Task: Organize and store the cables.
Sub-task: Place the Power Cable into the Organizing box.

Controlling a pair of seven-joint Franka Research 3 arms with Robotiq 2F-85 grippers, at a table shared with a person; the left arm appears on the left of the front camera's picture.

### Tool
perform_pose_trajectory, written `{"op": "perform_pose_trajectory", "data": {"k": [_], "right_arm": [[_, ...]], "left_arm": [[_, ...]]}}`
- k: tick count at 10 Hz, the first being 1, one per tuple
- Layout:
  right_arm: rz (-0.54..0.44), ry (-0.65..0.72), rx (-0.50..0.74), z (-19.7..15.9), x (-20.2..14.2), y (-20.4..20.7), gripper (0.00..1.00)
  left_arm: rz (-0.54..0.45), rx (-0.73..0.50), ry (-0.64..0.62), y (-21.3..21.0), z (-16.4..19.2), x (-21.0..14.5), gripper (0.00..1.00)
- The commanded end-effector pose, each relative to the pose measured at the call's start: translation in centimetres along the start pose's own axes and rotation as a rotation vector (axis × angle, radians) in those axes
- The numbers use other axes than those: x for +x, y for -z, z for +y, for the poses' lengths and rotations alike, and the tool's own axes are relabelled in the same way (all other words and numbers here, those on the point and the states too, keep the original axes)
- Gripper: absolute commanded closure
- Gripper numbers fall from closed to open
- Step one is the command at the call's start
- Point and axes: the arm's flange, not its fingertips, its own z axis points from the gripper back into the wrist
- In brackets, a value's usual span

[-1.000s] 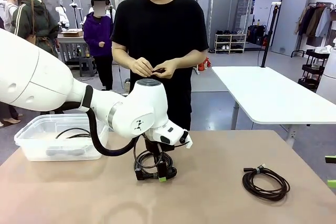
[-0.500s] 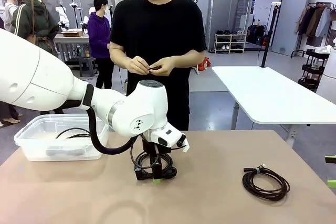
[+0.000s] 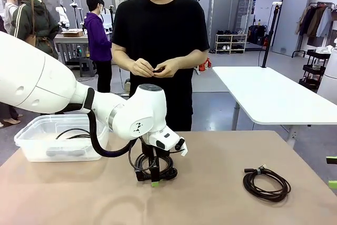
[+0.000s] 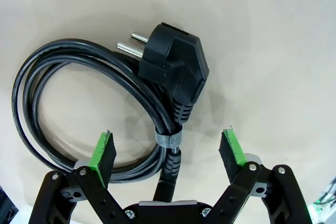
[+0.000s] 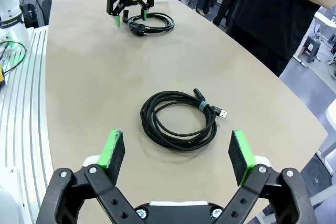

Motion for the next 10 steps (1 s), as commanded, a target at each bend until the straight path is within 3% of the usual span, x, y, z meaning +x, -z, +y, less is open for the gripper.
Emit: {"op": "perform_pose_trajectory", "data": {"k": [1, 2, 3, 4, 5, 6, 7, 10], "right_arm": [[-0.008, 0.006, -0.008, -0.07, 0.37, -0.05, 0.00], [-0.008, 0.006, -0.008, -0.07, 0.37, -0.05, 0.00], [-0.008, 0.006, -0.008, -0.07, 0.37, -0.05, 0.00], [-0.008, 0.006, -0.008, -0.07, 0.37, -0.05, 0.00], [-0.008, 0.006, -0.008, -0.07, 0.37, -0.05, 0.00], [-0.008, 0.006, -0.008, -0.07, 0.37, -0.05, 0.00], [-0.008, 0.006, -0.008, -0.07, 0.37, -0.05, 0.00], [-0.008, 0.006, -0.008, -0.07, 0.37, -0.05, 0.00]], "left_arm": [[-0.010, -0.029, 0.015, -0.42, 0.55, 0.27, 0.00], [-0.026, -0.050, 0.020, -0.38, 0.57, 0.29, 0.00], [-0.016, -0.053, 0.009, -0.26, 0.60, 0.33, 0.60], [-0.028, -0.074, 0.016, -0.20, 0.62, 0.14, 0.60], [-0.045, -0.086, 0.022, -0.15, 0.69, 0.08, 1.00], [-0.031, -0.090, 0.021, 0.05, 0.78, 0.21, 0.65], [-0.023, -0.089, 0.029, 0.12, 0.80, 0.43, 1.00], [-0.017, -0.103, 0.015, -0.72, 0.58, 0.13, 1.00]]}}
